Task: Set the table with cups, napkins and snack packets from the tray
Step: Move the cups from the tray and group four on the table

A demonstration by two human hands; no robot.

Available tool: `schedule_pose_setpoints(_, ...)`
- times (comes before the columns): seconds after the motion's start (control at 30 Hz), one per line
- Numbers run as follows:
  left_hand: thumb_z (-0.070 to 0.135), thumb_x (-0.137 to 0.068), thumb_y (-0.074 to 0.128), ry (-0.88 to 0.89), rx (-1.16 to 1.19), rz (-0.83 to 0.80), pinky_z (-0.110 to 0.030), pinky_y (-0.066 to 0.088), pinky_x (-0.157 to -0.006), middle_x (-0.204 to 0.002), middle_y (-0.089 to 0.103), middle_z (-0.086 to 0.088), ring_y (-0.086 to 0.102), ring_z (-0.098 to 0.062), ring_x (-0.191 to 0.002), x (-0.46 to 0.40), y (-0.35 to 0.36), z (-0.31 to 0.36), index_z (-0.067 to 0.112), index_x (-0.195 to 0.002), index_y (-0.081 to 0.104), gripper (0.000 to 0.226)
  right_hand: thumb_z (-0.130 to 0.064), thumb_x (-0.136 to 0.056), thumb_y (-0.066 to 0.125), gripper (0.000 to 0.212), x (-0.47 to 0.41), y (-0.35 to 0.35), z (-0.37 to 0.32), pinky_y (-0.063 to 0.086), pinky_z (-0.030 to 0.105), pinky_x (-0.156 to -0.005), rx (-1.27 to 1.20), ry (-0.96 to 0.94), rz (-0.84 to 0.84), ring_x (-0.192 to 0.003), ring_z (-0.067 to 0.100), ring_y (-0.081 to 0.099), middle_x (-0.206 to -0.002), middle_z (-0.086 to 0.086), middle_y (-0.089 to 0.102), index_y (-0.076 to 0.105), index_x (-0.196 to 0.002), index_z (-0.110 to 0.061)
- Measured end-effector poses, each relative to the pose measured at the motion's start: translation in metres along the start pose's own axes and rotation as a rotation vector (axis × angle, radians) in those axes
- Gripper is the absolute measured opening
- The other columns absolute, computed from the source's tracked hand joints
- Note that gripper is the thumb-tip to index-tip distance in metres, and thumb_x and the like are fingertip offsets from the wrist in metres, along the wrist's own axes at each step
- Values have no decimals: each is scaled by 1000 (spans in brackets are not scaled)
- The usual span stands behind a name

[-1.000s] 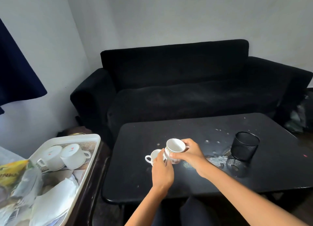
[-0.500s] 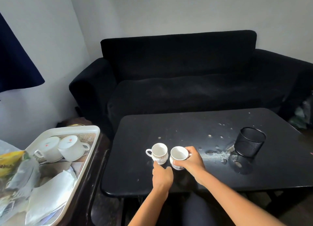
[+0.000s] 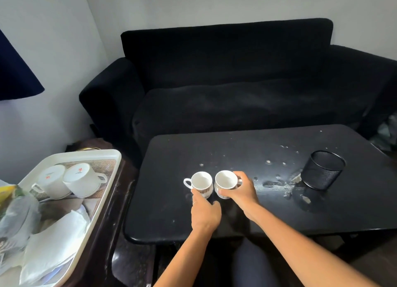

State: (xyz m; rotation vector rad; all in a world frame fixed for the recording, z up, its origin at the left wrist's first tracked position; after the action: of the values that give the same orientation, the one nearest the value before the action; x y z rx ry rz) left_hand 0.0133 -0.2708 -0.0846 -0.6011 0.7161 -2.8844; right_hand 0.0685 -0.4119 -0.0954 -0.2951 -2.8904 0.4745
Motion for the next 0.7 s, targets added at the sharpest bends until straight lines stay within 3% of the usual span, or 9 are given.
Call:
schedule_pose_setpoints(0.3,22,-91,52,29,-57,10,-37,35,-106,-156,25,-4,32,-26,-138,-7,4,-3,14,-153,-2,82,-15,-61,85,63,-1,3,7,39,26,-77,23,-19,3,-97,15,51,-115,1,46,50,-110,-32)
schedule_pose_setpoints(0.47,24,-93,50,23,-62,16,-38,34,-108,-158,21,-5,30,-27,-140,-8,4,-5,11,-153,-1,79,-13,-64,82,94,1,4,10,34,27,-85,52,34,-21,-99,14,43,-116,-5,26,26,-137,-34)
schedule_pose_setpoints(0.7,28,-95,49,-28,-103,69,-37,31,-110,-162,7,-7,23,-28,-144,6,-4,-3,4,-152,-1,80,-14,-66,82,99,16,-13,2,34,30,-94,141,38,-60,-120,21,39,-139,6,23,21,-142,-28)
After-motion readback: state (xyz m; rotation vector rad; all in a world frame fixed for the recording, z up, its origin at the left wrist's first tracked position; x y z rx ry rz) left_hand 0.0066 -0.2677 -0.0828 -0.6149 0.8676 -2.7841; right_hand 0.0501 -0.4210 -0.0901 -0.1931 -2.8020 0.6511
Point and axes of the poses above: each hand's wrist, its own x-axis away from the middle knuckle, its own y-axis out of the palm, z = x × y, the point moved 6 cm from there along -x, towards the middle knuckle
